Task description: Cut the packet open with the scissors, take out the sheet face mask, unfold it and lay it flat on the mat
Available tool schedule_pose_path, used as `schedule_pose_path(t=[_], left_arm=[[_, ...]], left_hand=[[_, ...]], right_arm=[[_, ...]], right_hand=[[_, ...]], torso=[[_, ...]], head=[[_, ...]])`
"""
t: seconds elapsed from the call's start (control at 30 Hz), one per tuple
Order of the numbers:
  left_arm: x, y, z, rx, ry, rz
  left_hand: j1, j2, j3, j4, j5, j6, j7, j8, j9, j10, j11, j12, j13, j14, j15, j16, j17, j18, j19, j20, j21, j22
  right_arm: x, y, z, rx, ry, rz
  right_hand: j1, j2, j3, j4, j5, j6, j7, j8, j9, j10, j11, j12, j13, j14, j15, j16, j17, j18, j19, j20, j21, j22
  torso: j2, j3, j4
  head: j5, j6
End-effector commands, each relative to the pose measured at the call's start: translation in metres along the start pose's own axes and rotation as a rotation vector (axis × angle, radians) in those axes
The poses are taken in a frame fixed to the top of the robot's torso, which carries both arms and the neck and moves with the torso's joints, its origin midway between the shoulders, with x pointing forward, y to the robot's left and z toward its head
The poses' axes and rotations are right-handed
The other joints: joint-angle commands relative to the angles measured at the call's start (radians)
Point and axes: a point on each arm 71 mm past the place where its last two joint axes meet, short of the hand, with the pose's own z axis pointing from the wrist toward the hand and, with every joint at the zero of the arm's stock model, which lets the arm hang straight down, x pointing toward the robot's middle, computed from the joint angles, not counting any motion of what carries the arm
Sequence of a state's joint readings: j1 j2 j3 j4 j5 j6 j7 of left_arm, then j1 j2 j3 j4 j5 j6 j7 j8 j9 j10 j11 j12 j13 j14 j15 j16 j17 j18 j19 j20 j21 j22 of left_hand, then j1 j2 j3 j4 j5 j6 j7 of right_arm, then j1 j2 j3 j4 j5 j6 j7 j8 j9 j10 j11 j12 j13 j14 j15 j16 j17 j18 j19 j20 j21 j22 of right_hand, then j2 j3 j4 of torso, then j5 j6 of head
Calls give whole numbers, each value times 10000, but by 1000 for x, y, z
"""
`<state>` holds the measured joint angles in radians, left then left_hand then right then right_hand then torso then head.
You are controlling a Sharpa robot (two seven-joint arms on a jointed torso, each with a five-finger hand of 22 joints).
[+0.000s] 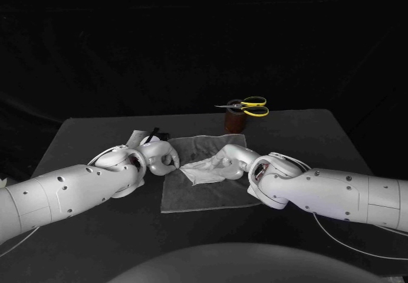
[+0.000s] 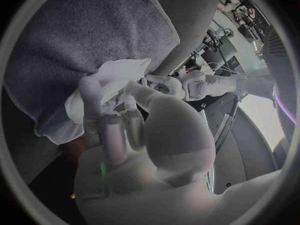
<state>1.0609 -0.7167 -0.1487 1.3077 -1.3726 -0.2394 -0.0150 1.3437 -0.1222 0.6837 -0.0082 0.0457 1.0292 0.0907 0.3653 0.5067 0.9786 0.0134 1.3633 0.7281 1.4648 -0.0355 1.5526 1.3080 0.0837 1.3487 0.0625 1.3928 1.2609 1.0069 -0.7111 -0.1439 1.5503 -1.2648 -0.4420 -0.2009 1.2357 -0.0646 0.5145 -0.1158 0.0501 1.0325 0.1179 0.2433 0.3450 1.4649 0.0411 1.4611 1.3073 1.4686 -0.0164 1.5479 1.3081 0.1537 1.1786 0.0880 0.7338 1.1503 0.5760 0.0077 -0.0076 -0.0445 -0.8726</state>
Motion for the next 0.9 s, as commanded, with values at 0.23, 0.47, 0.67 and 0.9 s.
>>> schedule_pose_path(t=[0.23, 0.47, 0.67, 0.9], left_arm=[[1, -2, -1, 487, 298, -223], [-7, -7, -6, 1232, -791, -922], [-13, -17, -15, 2126, -1650, -1879], [-3, -29, -21, 2486, -1030, -1936]], left_hand=[[307, -466, 572, -435, 20, -767, 212, -457, 634, -1953, 158, -1307, -2487, 191, 64, -29, 1010, 26, -340, 52, -255, -316], [496, -797, 940, -813, 26, -864, 323, -722, 388, -1891, 309, -1761, -2748, -293, 202, -169, 261, 170, -828, 188, -559, -816], [173, -685, 1149, -573, 23, -906, 428, -807, 280, -2162, 433, -2446, -3119, -951, 321, -427, -734, 300, -1324, 303, -901, -1318], [143, -904, 941, -680, 23, -947, 462, -818, 245, -2105, 506, -2807, -3373, -1368, 394, -617, -1314, 362, -1605, 385, -1104, -1577]], right_arm=[[3, 1, 0, -71, 432, 31], [3, 0, -1, -90, 425, -4], [-1, -1, -6, -178, 215, 11], [-2, -4, -10, -167, 133, 27]], right_hand=[[-89, -7, -21, 16, 22, -54, 11, -105, -9, 616, -41, -32, 1767, 765, -72, 36, 1958, 87, -11, -25, -110, -41], [-53, 13, 8, -21, 29, -80, 20, -134, -16, 621, -33, -16, 1781, 767, -64, 37, 1964, 83, -11, -24, -104, -31], [-24, 32, 30, -46, 35, -71, 20, -136, -14, 626, -33, -4, 1791, 777, -62, 44, 1992, 80, -4, -24, -88, -19], [-11, 40, 40, -57, 37, -66, 20, -136, -13, 633, -33, 14, 1804, 781, -63, 47, 2000, 78, 1, -25, -81, -14]], torso=[[5, 8, -2], [8, 4, -12], [18, 5, 1], [0, 4, -11]], head=[[6, 0], [4, 0], [-23, 0], [-6, 0]])
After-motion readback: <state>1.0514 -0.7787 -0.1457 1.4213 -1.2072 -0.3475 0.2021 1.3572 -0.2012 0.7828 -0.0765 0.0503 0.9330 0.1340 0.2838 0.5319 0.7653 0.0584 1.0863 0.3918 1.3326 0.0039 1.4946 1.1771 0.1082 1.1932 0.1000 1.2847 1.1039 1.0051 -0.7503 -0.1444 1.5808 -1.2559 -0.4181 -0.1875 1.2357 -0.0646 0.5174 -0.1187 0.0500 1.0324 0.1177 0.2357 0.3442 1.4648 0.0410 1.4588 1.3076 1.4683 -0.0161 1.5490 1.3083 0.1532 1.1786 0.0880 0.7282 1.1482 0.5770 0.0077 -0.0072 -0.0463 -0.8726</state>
